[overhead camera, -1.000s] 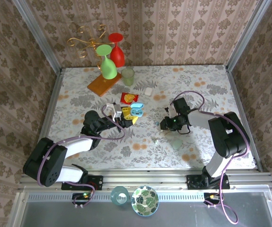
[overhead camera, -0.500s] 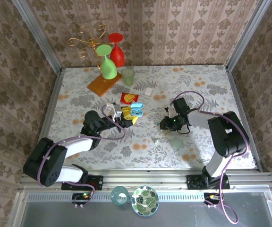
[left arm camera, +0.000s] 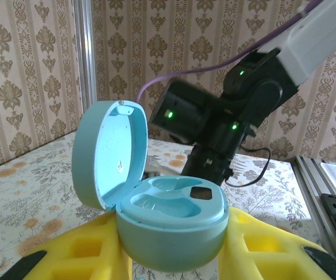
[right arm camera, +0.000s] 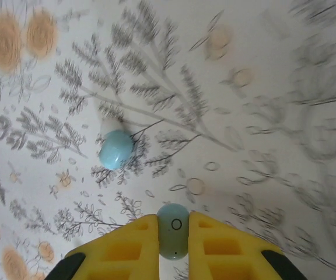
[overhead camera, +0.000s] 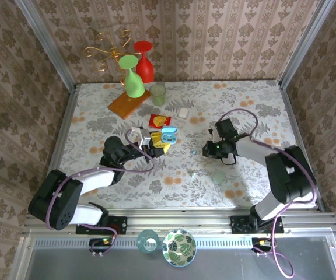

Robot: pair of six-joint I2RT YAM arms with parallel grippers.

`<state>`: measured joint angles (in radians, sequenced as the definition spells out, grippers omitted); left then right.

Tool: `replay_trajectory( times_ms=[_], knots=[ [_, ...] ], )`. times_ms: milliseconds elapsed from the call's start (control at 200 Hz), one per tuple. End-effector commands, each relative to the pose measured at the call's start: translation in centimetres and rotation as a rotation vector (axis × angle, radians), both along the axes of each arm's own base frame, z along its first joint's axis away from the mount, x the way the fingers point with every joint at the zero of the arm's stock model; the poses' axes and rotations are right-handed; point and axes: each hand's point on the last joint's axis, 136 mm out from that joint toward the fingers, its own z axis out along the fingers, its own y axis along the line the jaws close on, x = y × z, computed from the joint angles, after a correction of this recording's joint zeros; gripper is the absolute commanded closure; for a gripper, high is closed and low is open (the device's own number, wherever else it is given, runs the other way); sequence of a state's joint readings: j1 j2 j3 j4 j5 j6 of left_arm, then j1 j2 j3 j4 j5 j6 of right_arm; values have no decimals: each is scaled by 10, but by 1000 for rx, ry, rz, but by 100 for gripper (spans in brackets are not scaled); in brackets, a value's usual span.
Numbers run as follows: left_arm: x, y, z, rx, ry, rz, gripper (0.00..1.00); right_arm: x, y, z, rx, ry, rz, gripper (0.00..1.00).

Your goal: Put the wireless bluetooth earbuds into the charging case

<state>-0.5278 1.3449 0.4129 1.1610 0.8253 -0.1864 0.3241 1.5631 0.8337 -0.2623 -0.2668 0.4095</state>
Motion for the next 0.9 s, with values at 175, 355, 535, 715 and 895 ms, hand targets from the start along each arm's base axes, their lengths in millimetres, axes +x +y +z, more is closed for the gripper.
replay_trajectory(
  times_ms=[175, 355, 535, 715, 895],
  knots=[
    [0, -3, 19, -38, -74, -17, 74, 5, -54, 51, -392, -186, -247, 87],
    [0, -4, 20, -38, -73, -21, 74, 7, -56, 70, -450, -229, -280, 87],
    [0, -5, 19, -38, -72, -24, 74, 10, -55, 74, -470, -235, -289, 88],
    [-1, -5, 20, -37, -77, -25, 74, 13, -55, 78, -480, -250, -309, 88],
    [0, -5, 19, -34, -77, -27, 75, 10, -55, 77, -486, -222, -306, 89]
  ],
)
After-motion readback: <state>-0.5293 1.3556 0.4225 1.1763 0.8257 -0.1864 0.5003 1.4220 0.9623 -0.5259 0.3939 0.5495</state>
